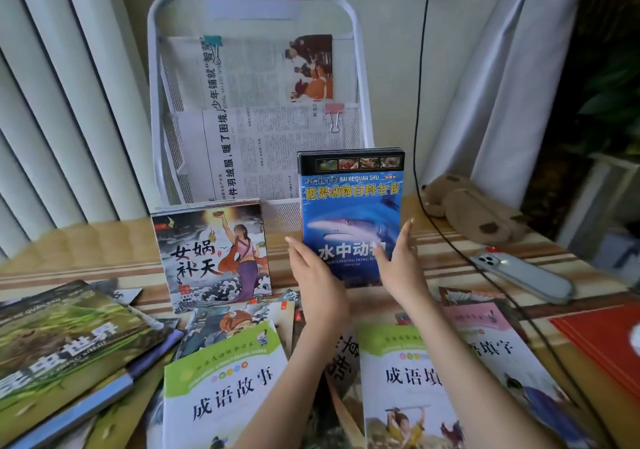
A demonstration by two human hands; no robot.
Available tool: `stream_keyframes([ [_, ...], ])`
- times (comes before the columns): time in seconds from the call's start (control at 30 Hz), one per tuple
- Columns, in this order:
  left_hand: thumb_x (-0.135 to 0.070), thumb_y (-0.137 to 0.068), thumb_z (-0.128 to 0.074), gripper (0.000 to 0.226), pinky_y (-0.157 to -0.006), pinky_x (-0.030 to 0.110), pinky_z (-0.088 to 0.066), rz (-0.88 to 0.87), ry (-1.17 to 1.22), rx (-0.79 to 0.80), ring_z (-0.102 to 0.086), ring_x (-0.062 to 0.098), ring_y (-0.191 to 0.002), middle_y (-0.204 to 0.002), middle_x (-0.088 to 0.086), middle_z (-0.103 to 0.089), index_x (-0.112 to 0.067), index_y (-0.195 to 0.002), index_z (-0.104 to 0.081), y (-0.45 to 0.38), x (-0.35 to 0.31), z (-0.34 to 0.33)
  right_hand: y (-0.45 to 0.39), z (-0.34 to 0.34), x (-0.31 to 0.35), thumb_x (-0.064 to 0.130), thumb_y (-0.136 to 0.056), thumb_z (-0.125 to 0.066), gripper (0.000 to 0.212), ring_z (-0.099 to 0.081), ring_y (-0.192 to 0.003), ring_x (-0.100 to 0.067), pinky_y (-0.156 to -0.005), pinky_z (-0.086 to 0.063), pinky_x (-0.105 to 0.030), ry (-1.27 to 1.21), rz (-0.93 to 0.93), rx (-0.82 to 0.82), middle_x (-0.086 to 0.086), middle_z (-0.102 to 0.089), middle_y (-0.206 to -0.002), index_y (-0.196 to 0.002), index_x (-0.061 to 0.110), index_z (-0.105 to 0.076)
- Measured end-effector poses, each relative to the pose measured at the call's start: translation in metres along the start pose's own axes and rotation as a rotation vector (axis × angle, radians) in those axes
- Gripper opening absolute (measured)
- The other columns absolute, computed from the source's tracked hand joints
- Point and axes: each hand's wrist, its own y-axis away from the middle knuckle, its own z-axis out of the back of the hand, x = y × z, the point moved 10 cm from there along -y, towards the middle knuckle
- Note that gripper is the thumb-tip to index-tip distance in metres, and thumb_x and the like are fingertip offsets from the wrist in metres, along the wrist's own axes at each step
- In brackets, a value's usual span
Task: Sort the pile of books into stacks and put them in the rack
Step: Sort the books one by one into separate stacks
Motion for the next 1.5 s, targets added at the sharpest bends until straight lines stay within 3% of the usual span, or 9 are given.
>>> stream_keyframes([
  [0.2,0.002,-0.089,-0.041,0.076,-0.110,0.035,-0.026,-0.007,-0.156,0.540,-0.025,0.036,-0.137,-0.149,0.023,-0.020,0.000,-0.149,0.007,0.070,-0.008,-0.038,0.055,0.038,-0.051,0.033,-0.096,-0.047,0.067,-0.034,-0.135,-0.033,-0.107,-0.034,-0.042,0.189,-0.150,0.190,-0.017,-0.034,-0.149,-0.150,0.010,-0.014],
  [0.33,-0.015,-0.090,-0.056,0.090,-0.112,0.040,-0.027,0.015,-0.143,0.740,-0.022,0.035,-0.139,-0.151,0.020,-0.017,-0.006,-0.150,0.011,0.122,-0.003,-0.042,0.101,0.062,-0.105,0.046,-0.090,-0.052,0.078,-0.025,-0.140,-0.033,-0.110,-0.029,-0.051,0.245,-0.319,0.249,-0.012,-0.027,-0.153,-0.151,0.020,-0.010],
  [0.47,-0.010,-0.081,-0.066,0.098,-0.106,0.042,-0.038,0.050,-0.025,0.730,-0.030,0.031,-0.136,-0.151,0.015,-0.023,-0.014,-0.152,0.000,0.142,-0.010,-0.037,0.130,0.077,-0.126,0.062,-0.090,-0.039,0.083,-0.010,-0.144,-0.036,-0.115,-0.018,-0.049,0.350,-0.413,0.238,-0.016,-0.007,-0.158,-0.151,0.022,-0.001],
  [0.77,-0.031,-0.072,-0.081,0.112,-0.113,0.031,-0.020,-0.030,-0.040,0.686,-0.012,0.022,-0.145,-0.156,0.008,-0.007,-0.012,-0.151,-0.004,0.152,-0.020,-0.036,0.139,0.114,-0.109,0.056,-0.086,-0.053,0.054,-0.052,-0.114,-0.035,-0.091,-0.046,-0.045,0.229,-0.344,0.031,-0.008,-0.059,-0.122,-0.127,0.023,-0.043],
  [0.93,-0.032,-0.084,-0.070,0.099,-0.116,0.030,-0.007,-0.043,0.003,0.590,-0.002,0.024,-0.147,-0.159,0.012,-0.002,-0.009,-0.151,-0.002,0.159,-0.028,-0.047,0.142,0.110,-0.094,0.037,-0.083,-0.069,0.042,-0.057,-0.091,-0.019,-0.077,-0.046,-0.033,-0.319,-0.382,0.017,-0.002,-0.061,-0.106,-0.118,0.023,-0.050],
  [1.07,-0.027,-0.084,-0.070,0.096,-0.115,0.028,-0.007,-0.023,0.085,0.517,-0.003,0.022,-0.147,-0.158,0.010,-0.006,-0.012,-0.151,-0.004,0.161,-0.027,-0.047,0.145,0.095,-0.101,0.031,-0.082,-0.072,0.042,-0.053,-0.097,-0.021,-0.083,-0.042,-0.033,-0.259,-0.438,0.126,0.000,-0.051,-0.104,-0.114,0.020,-0.048],
  [1.17,-0.027,-0.080,-0.074,0.098,-0.117,0.030,-0.014,-0.030,0.138,0.481,-0.013,0.021,-0.145,-0.156,0.007,-0.016,-0.014,-0.151,-0.007,0.159,-0.027,-0.043,0.146,0.093,-0.096,0.017,-0.085,-0.070,0.012,-0.056,-0.076,-0.013,-0.075,-0.042,-0.030,-0.401,-0.422,0.097,0.001,-0.061,-0.084,-0.092,0.012,-0.061],
  [1.27,-0.031,-0.071,-0.079,0.094,-0.112,0.037,-0.030,-0.019,0.297,0.400,-0.034,0.019,-0.136,-0.145,0.004,-0.037,-0.020,-0.146,-0.023,0.150,-0.032,-0.031,0.141,0.108,-0.081,0.009,-0.086,-0.066,0.005,-0.064,-0.078,-0.018,-0.065,-0.046,-0.027,-0.545,-0.289,0.003,0.002,-0.070,-0.079,-0.090,0.010,-0.069],
  [1.5,-0.028,-0.085,-0.070,0.030,-0.079,0.025,-0.053,-0.044,0.645,0.382,-0.062,0.005,-0.090,-0.099,-0.012,-0.064,-0.033,-0.104,-0.047,0.126,-0.074,-0.002,0.129,0.163,-0.012,0.019,-0.076,-0.065,0.036,-0.064,-0.105,-0.014,-0.088,-0.051,-0.024,-1.036,0.169,-0.069,0.001,-0.070,-0.109,-0.111,0.017,-0.060],
])
